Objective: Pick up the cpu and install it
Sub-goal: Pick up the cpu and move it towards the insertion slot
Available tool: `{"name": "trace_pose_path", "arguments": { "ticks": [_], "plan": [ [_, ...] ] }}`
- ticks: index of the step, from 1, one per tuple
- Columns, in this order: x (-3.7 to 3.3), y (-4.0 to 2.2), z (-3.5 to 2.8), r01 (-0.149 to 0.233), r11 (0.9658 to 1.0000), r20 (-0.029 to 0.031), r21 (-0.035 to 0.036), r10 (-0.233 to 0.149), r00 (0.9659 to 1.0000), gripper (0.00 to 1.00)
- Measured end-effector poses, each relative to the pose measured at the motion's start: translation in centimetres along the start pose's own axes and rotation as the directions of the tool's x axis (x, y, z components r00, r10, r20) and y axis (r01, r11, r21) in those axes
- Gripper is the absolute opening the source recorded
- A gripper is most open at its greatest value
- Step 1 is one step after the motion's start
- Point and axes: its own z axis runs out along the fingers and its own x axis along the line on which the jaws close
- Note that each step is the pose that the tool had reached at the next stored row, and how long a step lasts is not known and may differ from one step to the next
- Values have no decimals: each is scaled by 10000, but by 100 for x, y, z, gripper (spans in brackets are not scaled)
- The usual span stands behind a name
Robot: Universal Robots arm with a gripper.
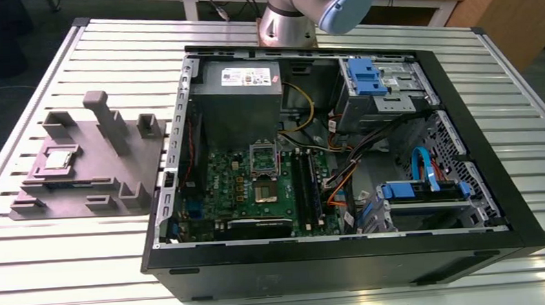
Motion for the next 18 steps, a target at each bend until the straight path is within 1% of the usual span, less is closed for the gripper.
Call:
{"name": "trace_pose_path", "arguments": {
  "ticks": [2, 3, 4, 7, 8, 11, 13, 14, 16, 18],
  "plan": [
    [0, 0, 0, 0, 10000, 0, 0, 0, 10000, 11],
    [1, 0, 0, 0, 10000, 0, 0, 0, 10000, 16],
    [1, 0, 0, 0, 10000, 0, 0, 0, 10000, 16],
    [2, 0, 0, 0, 10000, -1, 0, 0, 10000, 35],
    [3, 0, 0, 1, 10000, 0, 0, -1, 10000, 35],
    [4, 0, 0, 0, 10000, 0, 0, 0, 10000, 53],
    [4, 0, 0, 0, 10000, 0, 0, 0, 10000, 53],
    [6, -1, 1, 8, 10000, 0, -1, -8, 10000, 59],
    [8, -1, 3, 66, 10000, -4, 2, -66, 10000, 59],
    [9, -1, 11, 213, 9998, -12, 7, -213, 9998, 59]
  ]
}}
